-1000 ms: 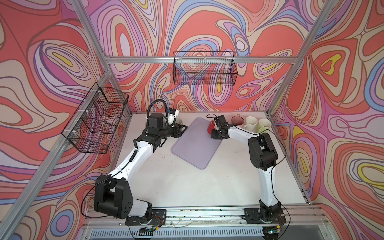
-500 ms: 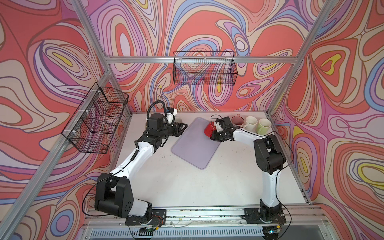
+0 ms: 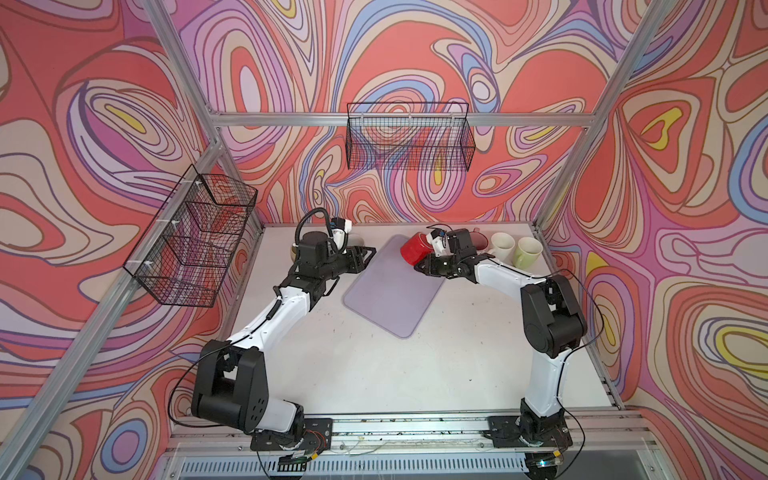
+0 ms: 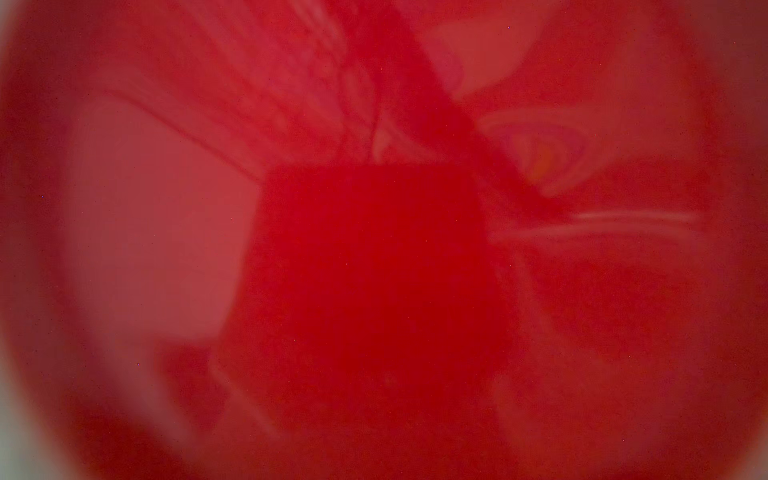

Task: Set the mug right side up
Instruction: 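Lift and tilt the red mug toward the left gripper with the right gripper, then close the left gripper on the red mug while the right gripper holds it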

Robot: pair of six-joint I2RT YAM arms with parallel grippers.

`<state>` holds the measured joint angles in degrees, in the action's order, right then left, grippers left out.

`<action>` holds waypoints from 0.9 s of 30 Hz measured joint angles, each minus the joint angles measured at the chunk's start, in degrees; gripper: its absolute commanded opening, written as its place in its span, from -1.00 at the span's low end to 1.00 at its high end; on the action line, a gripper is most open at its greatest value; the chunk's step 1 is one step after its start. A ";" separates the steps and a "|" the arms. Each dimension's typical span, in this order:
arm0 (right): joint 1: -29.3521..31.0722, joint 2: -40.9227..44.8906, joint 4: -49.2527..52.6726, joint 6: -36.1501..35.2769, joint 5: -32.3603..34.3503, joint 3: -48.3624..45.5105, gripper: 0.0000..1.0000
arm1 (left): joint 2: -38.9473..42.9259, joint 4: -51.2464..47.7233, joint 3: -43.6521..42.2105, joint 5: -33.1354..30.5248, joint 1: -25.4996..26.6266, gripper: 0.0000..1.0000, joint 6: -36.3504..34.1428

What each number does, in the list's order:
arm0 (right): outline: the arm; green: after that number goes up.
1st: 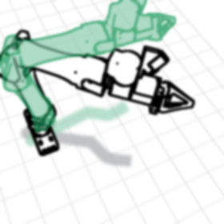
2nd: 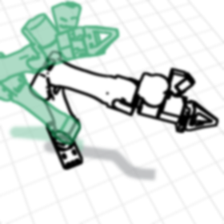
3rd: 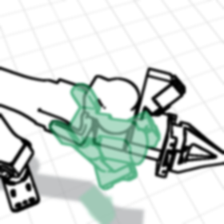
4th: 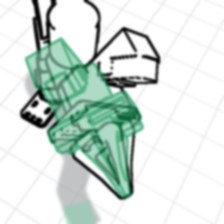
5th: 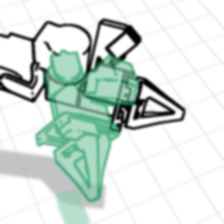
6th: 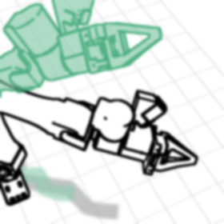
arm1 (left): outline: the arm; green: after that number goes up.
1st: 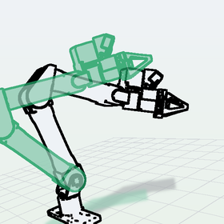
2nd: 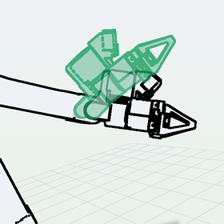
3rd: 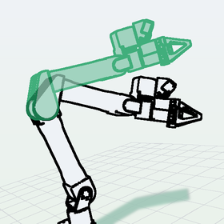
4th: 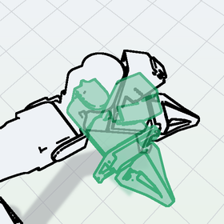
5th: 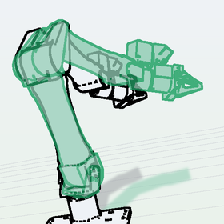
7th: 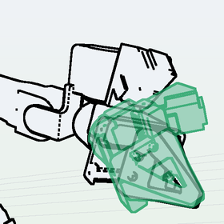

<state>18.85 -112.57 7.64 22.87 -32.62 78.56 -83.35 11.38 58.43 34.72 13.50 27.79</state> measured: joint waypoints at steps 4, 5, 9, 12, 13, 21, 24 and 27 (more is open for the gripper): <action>-0.57 1.36 -2.67 2.45 -5.14 -1.16 -1.00 | -0.28 4.09 -1.27 1.36 0.00 0.02 3.26; -0.59 1.60 -3.39 2.99 -6.12 -1.29 -1.00 | -0.48 4.87 -1.33 1.66 0.02 0.03 3.96; -0.90 3.08 -6.27 4.98 -9.86 -2.08 -1.00 | -1.68 8.07 -1.33 2.80 0.50 0.05 6.47; -0.90 4.39 -8.48 6.67 -12.04 -2.62 -1.00 | -2.67 10.12 -1.33 3.34 1.40 0.06 8.07; -0.90 4.74 -9.38 7.21 -12.74 -2.80 -1.00 | -2.86 10.71 -1.33 3.52 1.66 0.06 8.55; -0.90 5.73 -16.83 13.00 -17.42 -4.15 -1.00 | -6.80 17.77 -1.33 6.01 3.52 0.13 12.48; -0.90 5.73 -20.06 15.78 -18.60 -5.20 -1.00 | -8.41 20.06 -1.31 6.78 3.74 0.14 14.14; -0.90 5.75 -21.73 17.68 -19.61 -5.57 -1.00 | -9.64 22.29 -0.85 7.65 3.96 0.15 16.00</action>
<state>17.96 -106.83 -14.09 40.56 -52.23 72.99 -92.99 33.67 57.58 42.37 17.45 43.79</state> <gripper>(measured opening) 0.145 0.571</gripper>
